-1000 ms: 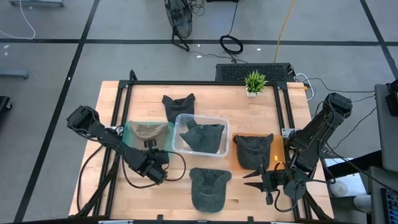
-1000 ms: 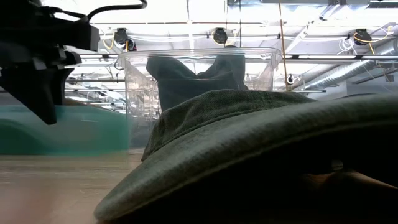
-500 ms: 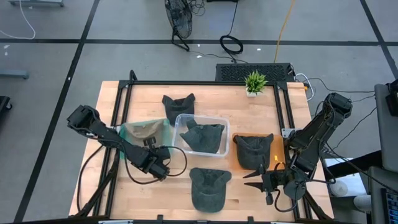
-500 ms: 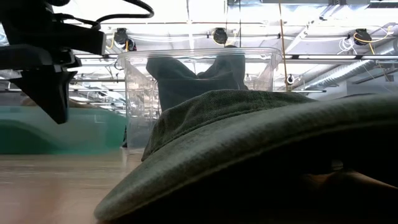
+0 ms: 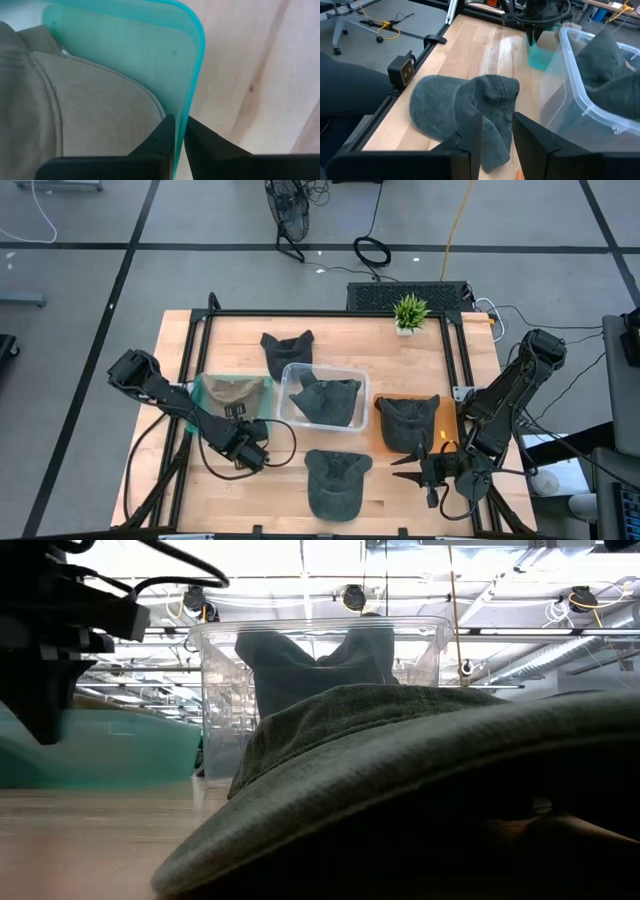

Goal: Pick & Place hat
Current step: Adjust the green bin

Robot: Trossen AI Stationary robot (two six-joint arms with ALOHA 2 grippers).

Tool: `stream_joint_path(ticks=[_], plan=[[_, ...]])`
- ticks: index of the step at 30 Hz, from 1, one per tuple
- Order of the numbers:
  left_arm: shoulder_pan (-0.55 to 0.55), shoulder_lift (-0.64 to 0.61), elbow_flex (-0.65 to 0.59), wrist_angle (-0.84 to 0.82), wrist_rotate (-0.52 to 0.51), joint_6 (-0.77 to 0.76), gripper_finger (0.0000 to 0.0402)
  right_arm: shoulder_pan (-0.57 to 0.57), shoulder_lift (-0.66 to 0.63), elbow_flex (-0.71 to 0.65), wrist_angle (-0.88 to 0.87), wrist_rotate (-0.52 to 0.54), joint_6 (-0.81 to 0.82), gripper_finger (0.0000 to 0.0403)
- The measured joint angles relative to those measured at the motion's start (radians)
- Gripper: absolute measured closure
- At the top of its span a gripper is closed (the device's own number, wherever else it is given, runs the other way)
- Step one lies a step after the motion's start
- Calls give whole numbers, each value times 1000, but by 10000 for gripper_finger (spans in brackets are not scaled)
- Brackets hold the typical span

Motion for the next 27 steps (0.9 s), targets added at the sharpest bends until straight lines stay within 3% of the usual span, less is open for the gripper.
stream_joint_path(ticks=[10,20,27], plan=[[2,0,0,-18,20,-47,353,0,0,-15,7,0,20,310],[2,-2,55,-60,51,-68,271,0,0,-15,6,0,19,310],[2,-4,97,-111,16,-86,242,0,0,-15,6,0,20,310]])
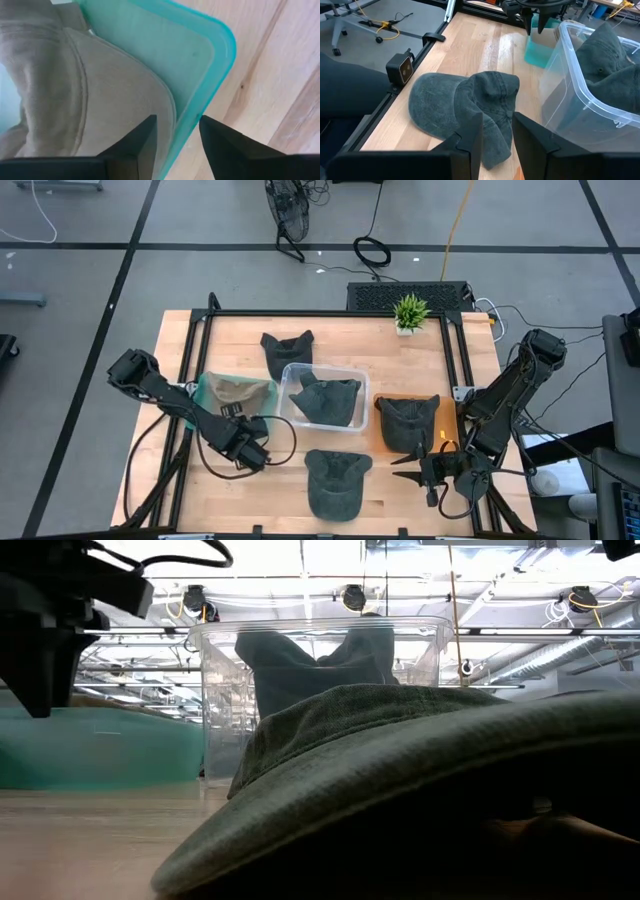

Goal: Pick & Place hat
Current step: Adjust the green bin

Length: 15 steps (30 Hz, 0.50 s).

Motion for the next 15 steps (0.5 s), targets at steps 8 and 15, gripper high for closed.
stream_joint_path(ticks=[8,15], plan=[[3,0,-28,128,-60,-45,240,0,0,0,0,-1,1,310],[16,0,-49,49,-56,-134,241,0,0,0,0,-2,8,310]])
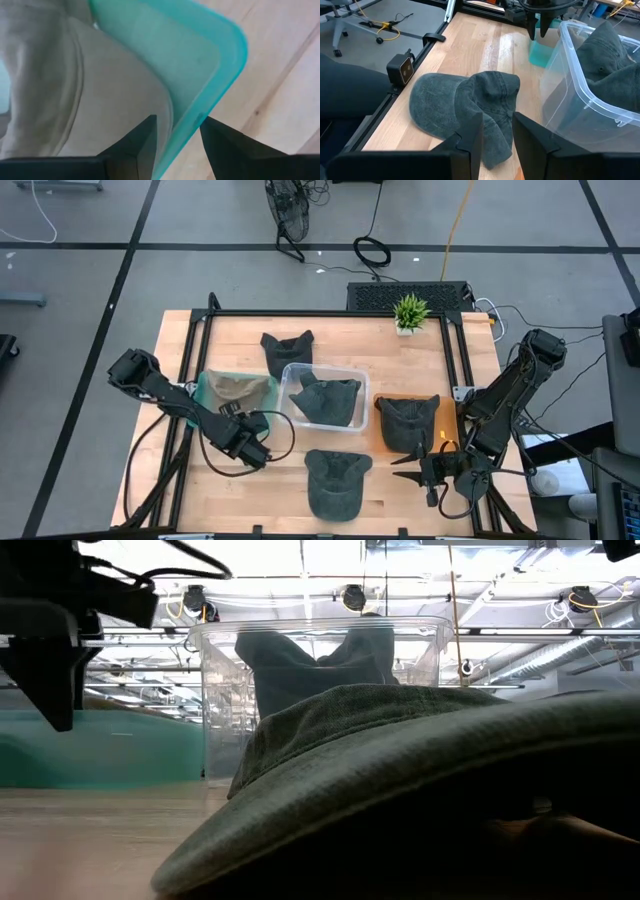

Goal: Pick & Place hat
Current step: Adjust the green bin, then put the black cap into the orange bin

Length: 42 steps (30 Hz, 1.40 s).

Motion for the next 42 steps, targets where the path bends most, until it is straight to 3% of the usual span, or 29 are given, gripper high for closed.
stream_joint_path(ticks=[6,16,21,25,34,42], plan=[[0,0,-2,-17,16,-20,257,0,0,0,0,0,0,310],[-1,0,-2,-14,64,-32,355,0,0,0,0,-1,0,310],[0,0,-2,-14,80,-30,382,0,0,0,0,-1,0,310],[-1,0,-2,-14,83,-34,371,0,0,0,0,-1,0,310],[24,0,44,-50,141,7,298,0,0,0,0,0,-2,310],[47,0,163,-252,113,16,278,0,0,0,0,0,-3,310]])
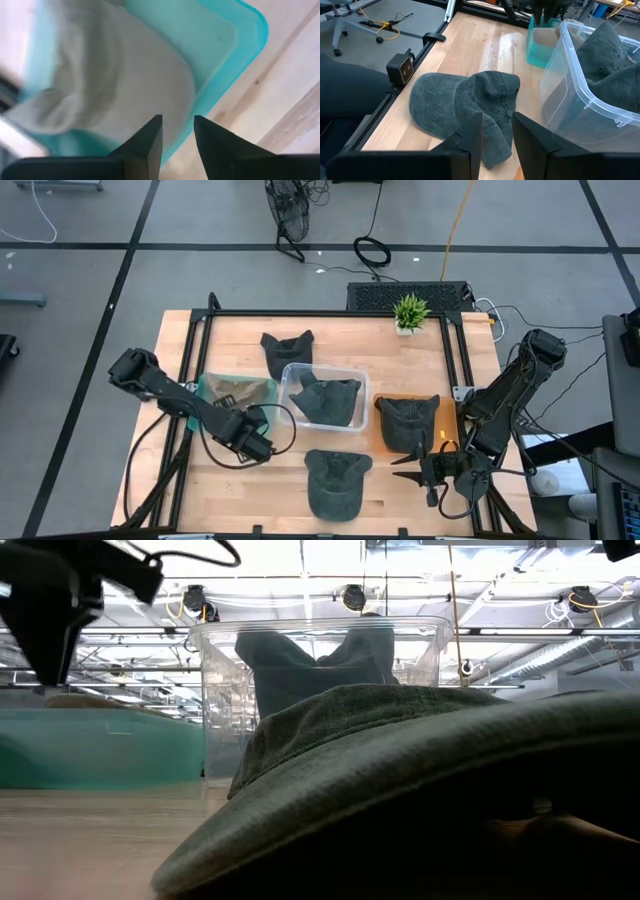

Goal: Pick & Place hat
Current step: Put the black cap into the orange bin

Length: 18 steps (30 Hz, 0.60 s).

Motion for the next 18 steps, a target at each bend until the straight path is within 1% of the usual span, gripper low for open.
stream_joint_path(ticks=[3,5,7,10,12,13,15,18], plan=[[5,-3,70,-120,-37,27,277,0,0,0,0,0,0,310],[11,-12,124,-176,-93,45,277,0,0,0,0,0,0,310],[18,-40,165,-169,-173,97,277,0,0,0,0,0,0,310],[36,-95,215,-95,-319,192,277,0,0,0,0,0,-1,310],[61,-130,223,-70,-429,230,277,0,0,0,0,1,-1,310],[82,-149,223,-64,-468,245,277,0,0,0,0,1,-1,310],[144,-184,223,-56,-501,293,277,0,0,0,0,1,-1,310],[266,-217,202,-49,-485,405,277,0,0,0,0,1,-2,310]])
